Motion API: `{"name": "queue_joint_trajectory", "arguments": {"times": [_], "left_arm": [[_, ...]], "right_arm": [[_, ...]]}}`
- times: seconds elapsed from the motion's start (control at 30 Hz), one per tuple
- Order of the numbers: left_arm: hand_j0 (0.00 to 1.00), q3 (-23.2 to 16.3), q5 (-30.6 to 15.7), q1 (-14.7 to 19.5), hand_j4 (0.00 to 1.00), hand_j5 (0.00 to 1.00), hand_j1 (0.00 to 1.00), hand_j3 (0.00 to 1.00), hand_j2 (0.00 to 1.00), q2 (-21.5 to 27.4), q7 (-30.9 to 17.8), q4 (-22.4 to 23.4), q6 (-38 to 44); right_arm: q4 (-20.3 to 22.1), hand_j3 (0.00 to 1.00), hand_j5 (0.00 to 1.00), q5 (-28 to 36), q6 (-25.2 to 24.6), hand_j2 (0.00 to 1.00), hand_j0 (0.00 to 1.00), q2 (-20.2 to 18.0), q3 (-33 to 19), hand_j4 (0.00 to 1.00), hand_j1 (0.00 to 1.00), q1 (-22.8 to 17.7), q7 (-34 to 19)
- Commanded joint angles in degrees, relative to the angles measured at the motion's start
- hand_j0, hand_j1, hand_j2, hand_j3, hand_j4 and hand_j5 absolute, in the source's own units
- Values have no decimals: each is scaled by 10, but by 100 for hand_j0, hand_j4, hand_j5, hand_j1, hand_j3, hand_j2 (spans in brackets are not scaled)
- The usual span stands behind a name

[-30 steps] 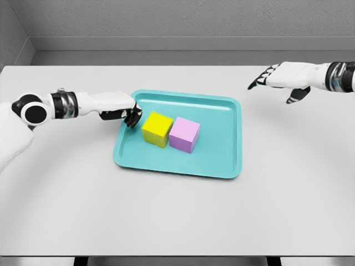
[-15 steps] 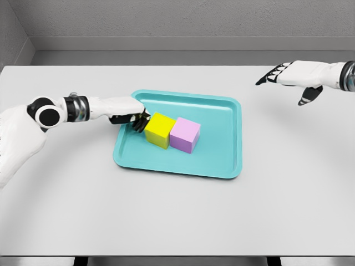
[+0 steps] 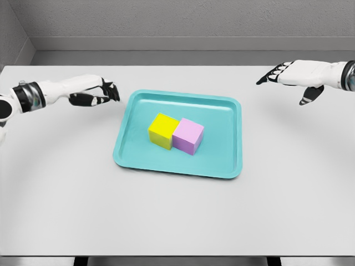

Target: Push two cubes

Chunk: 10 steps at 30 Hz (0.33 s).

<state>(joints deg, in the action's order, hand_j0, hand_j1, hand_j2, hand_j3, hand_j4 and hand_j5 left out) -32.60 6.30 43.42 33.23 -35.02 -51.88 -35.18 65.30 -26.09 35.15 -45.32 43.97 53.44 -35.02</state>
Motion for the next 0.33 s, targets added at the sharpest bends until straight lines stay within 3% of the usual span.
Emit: {"name": "queue_joint_trajectory", "arguments": {"times": [0.0, 0.07, 0.3], "left_arm": [[100, 43, -25, -5, 100, 100, 100, 100, 100, 34, 0, 29, 2], [100, 44, -25, -26, 100, 100, 100, 100, 100, 48, 0, 22, 2], [100, 44, -25, -27, 100, 100, 100, 100, 100, 48, 0, 29, 2]], "right_arm": [[1, 100, 100, 3, -1, 100, 100, -6, -2, 100, 100, 0, 0], [1, 100, 100, 3, -1, 100, 100, -7, -1, 100, 100, -1, 0], [9, 100, 100, 3, -1, 100, 100, -18, -12, 100, 100, -1, 0]]}}
